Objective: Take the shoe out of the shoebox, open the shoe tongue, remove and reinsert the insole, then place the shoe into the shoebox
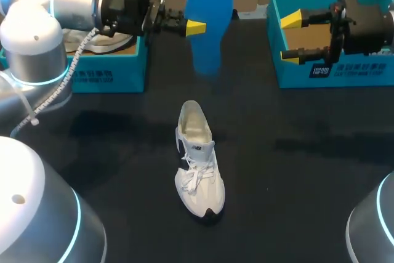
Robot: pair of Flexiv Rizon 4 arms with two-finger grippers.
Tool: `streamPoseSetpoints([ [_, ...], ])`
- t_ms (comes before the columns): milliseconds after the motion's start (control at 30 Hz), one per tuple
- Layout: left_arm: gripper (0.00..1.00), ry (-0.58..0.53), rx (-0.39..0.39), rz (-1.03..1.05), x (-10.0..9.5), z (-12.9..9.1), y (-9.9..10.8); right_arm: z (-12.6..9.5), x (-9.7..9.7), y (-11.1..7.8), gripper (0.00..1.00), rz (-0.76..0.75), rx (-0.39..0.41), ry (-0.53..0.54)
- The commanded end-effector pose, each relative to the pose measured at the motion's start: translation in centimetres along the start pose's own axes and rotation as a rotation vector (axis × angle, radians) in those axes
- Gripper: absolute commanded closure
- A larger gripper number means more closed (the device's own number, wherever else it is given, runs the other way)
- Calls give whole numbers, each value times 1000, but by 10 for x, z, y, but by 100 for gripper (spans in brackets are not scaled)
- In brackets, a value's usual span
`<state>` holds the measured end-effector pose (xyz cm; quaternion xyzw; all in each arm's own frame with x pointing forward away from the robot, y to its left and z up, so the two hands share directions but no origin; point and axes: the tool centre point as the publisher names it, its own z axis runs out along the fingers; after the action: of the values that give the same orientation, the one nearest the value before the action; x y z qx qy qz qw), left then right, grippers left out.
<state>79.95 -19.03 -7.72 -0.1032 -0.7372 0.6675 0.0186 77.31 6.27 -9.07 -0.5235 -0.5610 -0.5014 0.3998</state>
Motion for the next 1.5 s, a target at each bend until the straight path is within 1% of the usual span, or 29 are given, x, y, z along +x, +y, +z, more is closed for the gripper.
streamPoseSetpoints([
  [33, 100, -1, -5, 29, 1, -1, -2, 2, 0, 1, 0, 1, 0, -1],
  [67, 100, -1, -5, 29, 1, -1, -2, 2, 0, 1, 0, 1, 0, -1],
  [100, 100, -11, 51, 33, 0, -2, -1, 2, 0, 1, 0, 1, 0, -1],
  [133, 100, -19, 72, 117, 0, -3, 0, 2, 0, 1, 0, 1, 0, -1],
  [167, 100, -12, 67, 203, 1, -3, 1, 2, 0, 1, 0, 1, 0, -1],
  [200, 100, 7, 88, 256, 2, -3, 2, 2, 0, 1, 0, 1, 0, -1],
  [267, 100, 17, 87, 392, 5, -2, 3, 2, 0, 1, 0, 1, 0, -1],
  [300, 100, 25, 108, 407, 6, -2, 2, 2, 0, 1, 0, 1, 0, -1],
  [333, 100, 15, 105, 443, 5, -2, 1, 2, 0, 1, 0, 1, 0, -1],
  [400, 100, 18, 123, 554, 5, -2, -3, 2, 0, 1, 0, 1, 0, -1],
  [433, 100, 6, 114, 610, 5, -1, -4, 2, 0, 1, 0, 1, 0, -1],
  [467, 100, 8, 133, 674, 6, -1, -5, 2, 0, 1, 0, 1, 0, -1],
  [500, 100, 0, 107, 765, 7, -1, -5, 2, 0, 1, 0, 1, 0, -1],
  [567, 100, -17, 132, 870, 10, -2, -8, 2, 0, 1, 0, 1, 0, -1],
  [600, 100, -29, 125, 914, 11, -2, -9, 2, 0, 1, 0, 1, 0, -1],
  [633, 100, -34, 140, 1010, 15, -1, -13, 2, 0, 1, 0, 1, 0, -1],
  [700, 100, -104, 113, 1180, 17, -1, -14, 2, 0, 1, 0, 1, 0, -1],
  [733, 100, -158, 86, 1302, 18, 0, -15, 2, 0, 1, 0, 1, 0, -1],
  [767, 100, -184, 18, 1466, 18, 2, -11, 2, 0, 1, 0, 1, 0, -1],
  [800, 100, -164, 27, 1508, 19, 3, -10, 2, 0, 1, 0, 1, 0, -1],
  [833, 100, -186, -5, 1552, 18, 4, -8, 2, 0, 1, 0, 1, 0, -1],
  [1500, 100, -186, -5, 1552, 18, 4, -8, 2, 0, 1, 0, 1, 0, -1],
])
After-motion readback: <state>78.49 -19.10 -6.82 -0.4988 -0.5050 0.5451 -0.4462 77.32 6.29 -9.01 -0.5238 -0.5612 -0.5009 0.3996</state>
